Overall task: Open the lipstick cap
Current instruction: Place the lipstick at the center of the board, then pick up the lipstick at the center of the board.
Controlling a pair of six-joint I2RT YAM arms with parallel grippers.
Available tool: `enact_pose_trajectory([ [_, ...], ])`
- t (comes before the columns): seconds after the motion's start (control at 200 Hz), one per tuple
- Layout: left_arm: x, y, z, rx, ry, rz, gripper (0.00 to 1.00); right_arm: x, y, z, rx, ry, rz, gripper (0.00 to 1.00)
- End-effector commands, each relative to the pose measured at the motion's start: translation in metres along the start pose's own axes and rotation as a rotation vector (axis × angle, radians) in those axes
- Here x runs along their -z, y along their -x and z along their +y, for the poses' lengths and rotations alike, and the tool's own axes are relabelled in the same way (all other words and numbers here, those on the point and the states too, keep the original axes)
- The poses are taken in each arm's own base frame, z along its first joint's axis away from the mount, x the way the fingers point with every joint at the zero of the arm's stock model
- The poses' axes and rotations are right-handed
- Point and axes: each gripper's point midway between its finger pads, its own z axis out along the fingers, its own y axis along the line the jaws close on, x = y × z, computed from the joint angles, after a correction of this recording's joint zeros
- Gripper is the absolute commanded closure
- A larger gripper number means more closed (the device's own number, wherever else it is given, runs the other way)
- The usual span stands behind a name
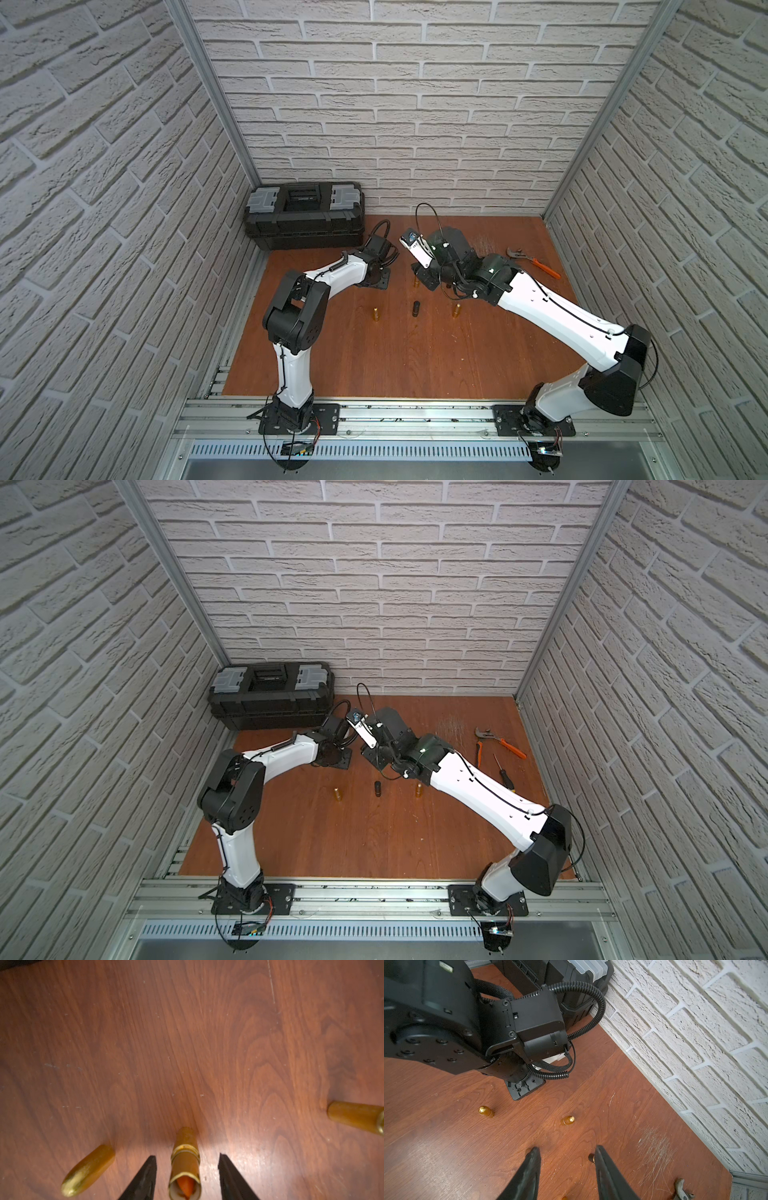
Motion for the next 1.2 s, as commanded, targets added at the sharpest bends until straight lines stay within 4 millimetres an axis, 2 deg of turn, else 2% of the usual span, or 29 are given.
enact_pose_trajectory([
  [0.0, 0.038, 0.024, -0.002, 0.014, -0.008, -0.067, 0.48, 0.01, 0.007, -0.004, -0.023, -0.01, -0.034, 0.56],
  [0.19, 0.088, 0.044, -0.007, 0.032, -0.036, -0.05, 0.43, 0.028, 0.012, -0.012, -0.028, -0.022, -0.061, 0.55],
  [0.245, 0.095, 0.048, -0.01, 0.023, -0.041, -0.022, 0.42, 0.034, 0.013, -0.015, -0.027, -0.033, -0.065, 0.56],
  [0.355, 0.101, 0.055, -0.034, -0.002, -0.119, 0.002, 0.42, 0.049, 0.013, -0.023, -0.026, -0.061, -0.079, 0.56],
  [0.515, 0.09, 0.058, -0.067, -0.068, -0.156, 0.028, 0.42, 0.078, 0.013, -0.034, -0.027, -0.083, -0.11, 0.55],
  [0.755, 0.062, 0.058, -0.116, -0.172, -0.146, 0.045, 0.42, 0.1, 0.002, -0.046, -0.032, -0.134, -0.116, 0.55],
  [0.925, 0.045, 0.059, -0.127, -0.195, -0.124, 0.057, 0.42, 0.105, -0.003, -0.049, -0.033, -0.147, -0.109, 0.55],
  [1.195, 0.019, 0.05, -0.128, -0.208, -0.101, 0.109, 0.44, 0.098, -0.012, -0.046, -0.03, -0.148, -0.088, 0.54],
])
